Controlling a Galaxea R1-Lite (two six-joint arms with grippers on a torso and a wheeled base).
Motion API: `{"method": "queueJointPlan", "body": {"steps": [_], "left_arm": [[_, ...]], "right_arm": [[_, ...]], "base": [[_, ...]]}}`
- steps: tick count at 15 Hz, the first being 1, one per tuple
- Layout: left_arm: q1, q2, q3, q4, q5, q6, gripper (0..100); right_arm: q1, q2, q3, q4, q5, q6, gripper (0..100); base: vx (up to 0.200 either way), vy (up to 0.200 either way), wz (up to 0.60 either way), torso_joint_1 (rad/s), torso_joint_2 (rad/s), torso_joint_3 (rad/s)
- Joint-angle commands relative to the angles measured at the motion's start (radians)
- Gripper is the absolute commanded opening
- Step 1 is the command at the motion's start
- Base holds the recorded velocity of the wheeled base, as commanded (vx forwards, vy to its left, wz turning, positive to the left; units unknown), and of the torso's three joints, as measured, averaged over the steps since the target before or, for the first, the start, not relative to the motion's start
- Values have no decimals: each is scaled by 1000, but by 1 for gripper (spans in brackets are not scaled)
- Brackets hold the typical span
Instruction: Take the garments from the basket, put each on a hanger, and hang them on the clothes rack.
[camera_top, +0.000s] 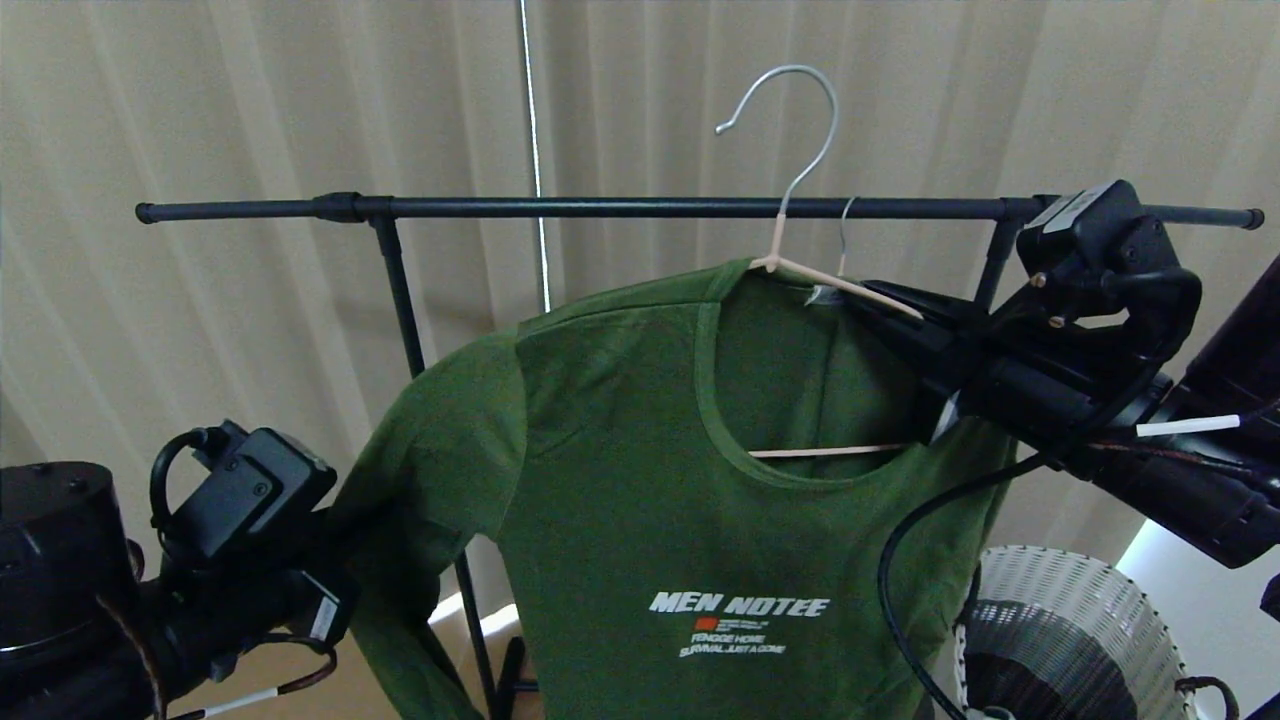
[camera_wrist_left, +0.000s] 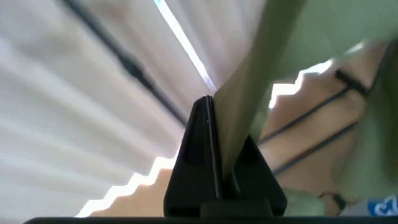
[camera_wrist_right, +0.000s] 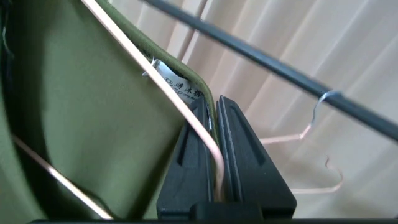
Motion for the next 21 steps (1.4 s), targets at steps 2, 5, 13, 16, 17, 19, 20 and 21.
{"method": "queueJointPlan", "body": {"steps": [2, 5, 13, 16, 17, 19, 20, 21], "left_arm": [[95, -16, 34, -2, 0, 0, 0], [97, -21, 45, -16, -1, 1, 0], [90, -62, 45, -17, -6, 0, 100], [69, -167, 56, -16, -9, -12, 100], [47, -204, 61, -16, -9, -25, 100], [17, -251, 57, -16, -9, -85, 100], [8, -263, 56, -16, -9, -126, 100], [3, -265, 57, -17, -9, -163, 100]], "right_arm": [[-42, -3, 1, 1, 0, 1, 0], [-49, -6, 6, 1, -7, 1, 0], [-49, -6, 6, 7, -11, -1, 0], [-92, -7, 10, 19, -53, -3, 0], [-120, -7, 7, 44, -53, -4, 0], [-149, -13, 4, 105, -55, -4, 0], [-152, -13, 9, 121, -64, -4, 0], [-152, -12, 10, 133, -86, -4, 0]], "base": [[0, 0, 0, 0, 0, 0], [0, 0, 0, 0, 0, 0], [0, 0, 0, 0, 0, 0], [0, 0, 0, 0, 0, 0], [0, 0, 0, 0, 0, 0], [0, 0, 0, 0, 0, 0], [0, 0, 0, 0, 0, 0], [0, 0, 0, 0, 0, 0]]}}
